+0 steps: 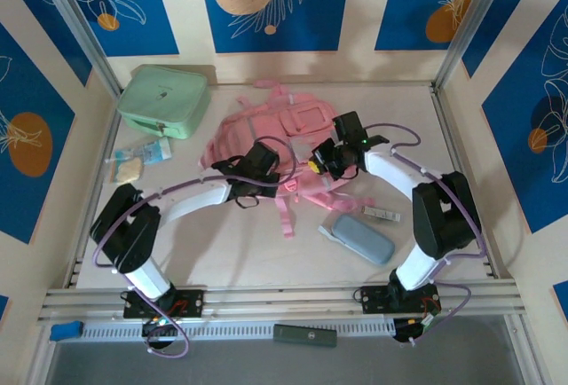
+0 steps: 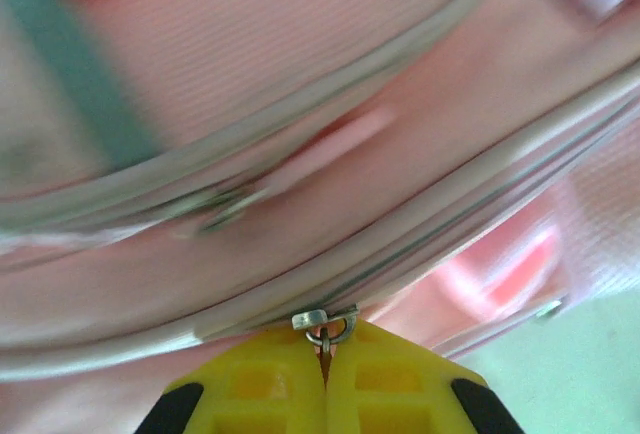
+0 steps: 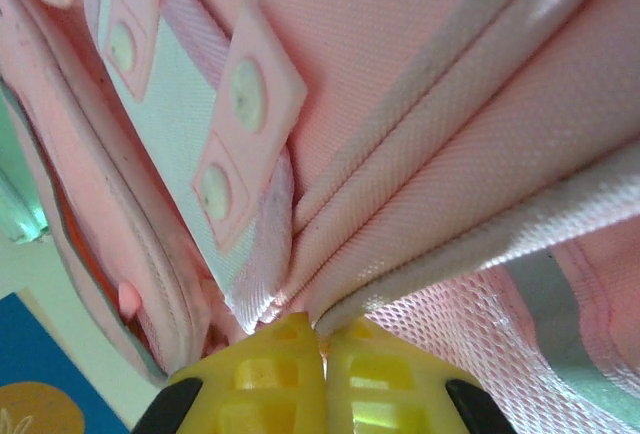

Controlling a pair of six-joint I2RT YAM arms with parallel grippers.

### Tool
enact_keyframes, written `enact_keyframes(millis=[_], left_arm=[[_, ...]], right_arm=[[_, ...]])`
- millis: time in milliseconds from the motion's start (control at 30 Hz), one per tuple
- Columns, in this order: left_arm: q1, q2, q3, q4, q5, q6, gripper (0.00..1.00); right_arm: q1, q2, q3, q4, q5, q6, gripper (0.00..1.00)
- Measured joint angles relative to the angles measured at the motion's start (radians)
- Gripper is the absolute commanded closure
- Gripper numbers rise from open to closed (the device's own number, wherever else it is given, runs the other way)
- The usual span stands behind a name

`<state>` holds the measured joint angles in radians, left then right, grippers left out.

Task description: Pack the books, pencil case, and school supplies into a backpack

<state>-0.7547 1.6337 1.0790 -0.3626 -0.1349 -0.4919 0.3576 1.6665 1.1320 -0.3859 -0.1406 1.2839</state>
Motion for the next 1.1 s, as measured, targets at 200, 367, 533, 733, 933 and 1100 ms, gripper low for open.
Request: enact_keyframes(millis=[200,367,533,733,933,1100], left_arm=[[0.025,-0.036,-0.021,-0.02,0.019,0.003,1.0],[0.026,-0.053,-0.024,-0.023,0.039,-0.016,1.0],[0.028,-0.053,-0.024,-0.022,0.056,-0.034,1.0],[0.028,-0.055,-0.024,-0.021,0.063,-0.043,1.0],[0.031,-0.055,-0.024,-0.021,0.072,-0.049,1.0],[0.036,-0.055,-0.023,-0.022,0.074,-0.049,1.0]], right_arm=[[-0.028,0.09,0.098,-0.048,-0.014,-0.13,0.97],[0.001,0.069,0.085,-0.024,-0.006,-0.162,0.55],[0.071,-0.041,-0.014,0.029,-0.021,-0.105,0.42],[0.163,-0.017,-0.066,0.122,-0.047,0.029,0.44],[0.212,0.101,0.039,0.122,0.004,0.066,0.54],[0.22,0.152,0.112,0.085,0.026,0.042,0.78]])
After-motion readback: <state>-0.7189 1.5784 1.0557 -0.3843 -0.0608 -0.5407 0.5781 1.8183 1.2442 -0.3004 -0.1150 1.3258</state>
